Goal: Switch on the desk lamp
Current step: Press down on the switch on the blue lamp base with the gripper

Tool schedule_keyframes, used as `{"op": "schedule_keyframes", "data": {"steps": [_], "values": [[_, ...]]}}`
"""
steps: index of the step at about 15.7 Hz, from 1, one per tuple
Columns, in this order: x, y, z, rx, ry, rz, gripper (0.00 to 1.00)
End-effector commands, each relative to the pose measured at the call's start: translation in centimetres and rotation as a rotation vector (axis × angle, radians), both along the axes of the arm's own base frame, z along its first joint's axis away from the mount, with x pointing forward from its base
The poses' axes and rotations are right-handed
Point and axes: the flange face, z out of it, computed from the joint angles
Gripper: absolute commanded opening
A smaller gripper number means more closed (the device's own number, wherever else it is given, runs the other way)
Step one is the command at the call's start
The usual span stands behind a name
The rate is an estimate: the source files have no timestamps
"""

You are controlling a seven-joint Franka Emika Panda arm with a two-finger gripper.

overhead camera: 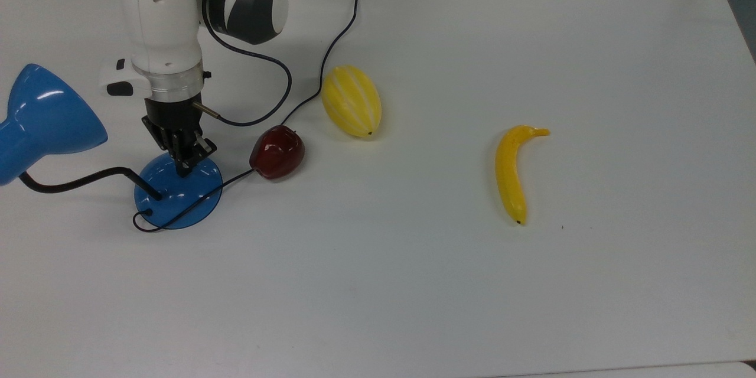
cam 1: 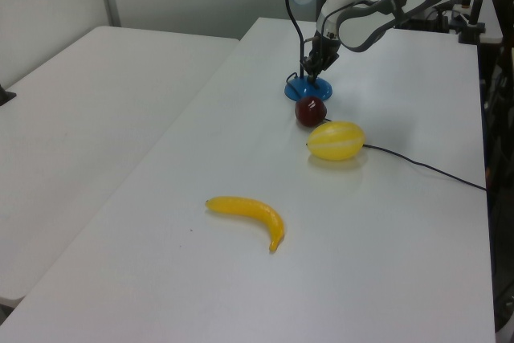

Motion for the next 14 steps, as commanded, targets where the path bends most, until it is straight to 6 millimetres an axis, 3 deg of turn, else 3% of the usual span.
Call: {"op": "schedule_keyframes", "data": {"steps": [1, 14], "values": [[0.05, -0.09, 0.41, -0.011, -0.004, -0.009, 0.00], [-0.52, -0.27, 0.72, -0.014, 0.050, 0.019, 0.00]]}}
